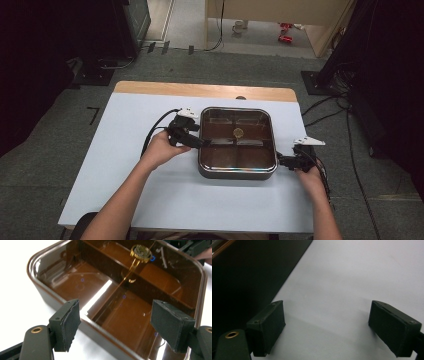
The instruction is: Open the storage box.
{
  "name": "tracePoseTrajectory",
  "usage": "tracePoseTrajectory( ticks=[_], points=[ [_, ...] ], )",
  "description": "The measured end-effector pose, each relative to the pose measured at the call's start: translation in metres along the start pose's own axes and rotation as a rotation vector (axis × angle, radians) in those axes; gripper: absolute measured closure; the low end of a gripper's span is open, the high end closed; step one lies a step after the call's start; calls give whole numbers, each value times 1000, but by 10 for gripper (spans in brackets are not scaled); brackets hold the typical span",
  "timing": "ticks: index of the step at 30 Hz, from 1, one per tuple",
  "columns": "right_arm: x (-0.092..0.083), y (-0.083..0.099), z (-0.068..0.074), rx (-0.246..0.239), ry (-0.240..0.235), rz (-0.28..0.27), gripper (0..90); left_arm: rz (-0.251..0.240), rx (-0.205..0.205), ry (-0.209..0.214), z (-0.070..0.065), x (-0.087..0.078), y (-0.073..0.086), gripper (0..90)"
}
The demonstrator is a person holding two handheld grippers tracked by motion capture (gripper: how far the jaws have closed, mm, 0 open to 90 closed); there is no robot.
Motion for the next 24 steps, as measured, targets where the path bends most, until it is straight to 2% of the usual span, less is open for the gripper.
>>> tracePoseTrajectory(
  ticks=[3,5,9,11,14,21,24],
  points=[
    [0,0,0,-2,-1,0,129,-26,3,18,-4,4,-9,250],
    [0,0,0,-2,0,-1,129,-24,1,25,-5,7,-13,257],
    [0,0,0,-1,0,0,129,-33,22,40,-14,19,-22,261],
    [0,0,0,-1,0,-1,129,-35,29,47,-17,25,-24,292],
    [0,0,0,-1,0,-1,129,-13,48,42,-21,32,-27,292],
    [0,0,0,2,0,-1,129,-17,64,68,-31,55,-36,296],
    [0,0,0,1,0,-1,129,-7,70,62,-31,61,-37,302]
  ],
)
Point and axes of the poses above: each handheld gripper's, and its own axes: x roughly forward along the jaws, y roughly out of its underside, z roughly to its left, the point moved 3 cm from there along x, roughly forward along the jaws, and after that the axes turned 7 degrees about -x, right-handed, at the moved point
